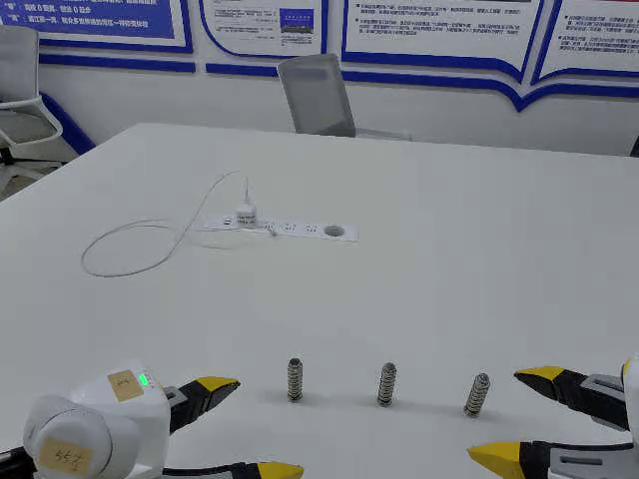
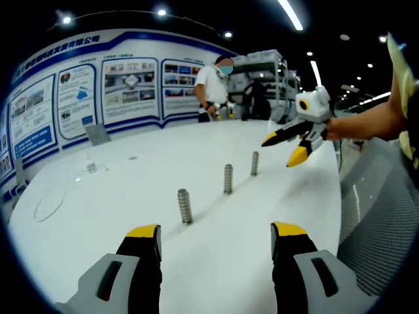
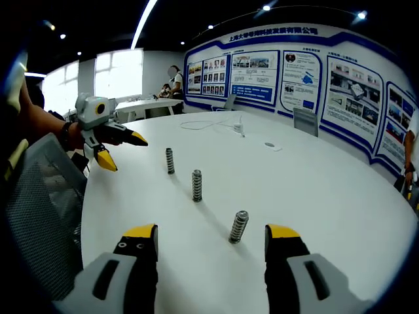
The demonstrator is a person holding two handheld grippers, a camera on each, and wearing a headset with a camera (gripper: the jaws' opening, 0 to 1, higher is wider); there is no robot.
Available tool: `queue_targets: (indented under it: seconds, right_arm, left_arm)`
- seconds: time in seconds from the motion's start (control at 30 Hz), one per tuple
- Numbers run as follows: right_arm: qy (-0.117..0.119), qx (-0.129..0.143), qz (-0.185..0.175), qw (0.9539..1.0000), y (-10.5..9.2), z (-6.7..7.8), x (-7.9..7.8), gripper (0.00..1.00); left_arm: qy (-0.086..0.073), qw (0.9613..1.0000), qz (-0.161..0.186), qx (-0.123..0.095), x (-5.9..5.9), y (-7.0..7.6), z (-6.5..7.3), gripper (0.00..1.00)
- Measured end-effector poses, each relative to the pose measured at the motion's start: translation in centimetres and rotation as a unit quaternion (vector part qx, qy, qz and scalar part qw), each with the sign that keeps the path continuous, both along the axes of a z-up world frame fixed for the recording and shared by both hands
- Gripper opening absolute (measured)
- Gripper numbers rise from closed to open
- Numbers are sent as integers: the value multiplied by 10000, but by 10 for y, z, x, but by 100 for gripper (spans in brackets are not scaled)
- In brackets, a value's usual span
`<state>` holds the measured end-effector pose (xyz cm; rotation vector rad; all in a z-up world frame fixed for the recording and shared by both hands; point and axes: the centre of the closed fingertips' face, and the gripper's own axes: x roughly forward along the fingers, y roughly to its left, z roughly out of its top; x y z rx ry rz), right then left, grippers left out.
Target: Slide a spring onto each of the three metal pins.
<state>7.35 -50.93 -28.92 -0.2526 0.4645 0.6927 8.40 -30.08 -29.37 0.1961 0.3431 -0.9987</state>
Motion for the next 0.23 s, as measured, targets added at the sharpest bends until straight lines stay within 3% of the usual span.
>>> queue_targets:
  seconds: [0.23]
  right_arm:
    - [9,14,7,10000,1,-1,-1,67]
  left_arm:
    - [-5,10000,12,6,0,0,0,69]
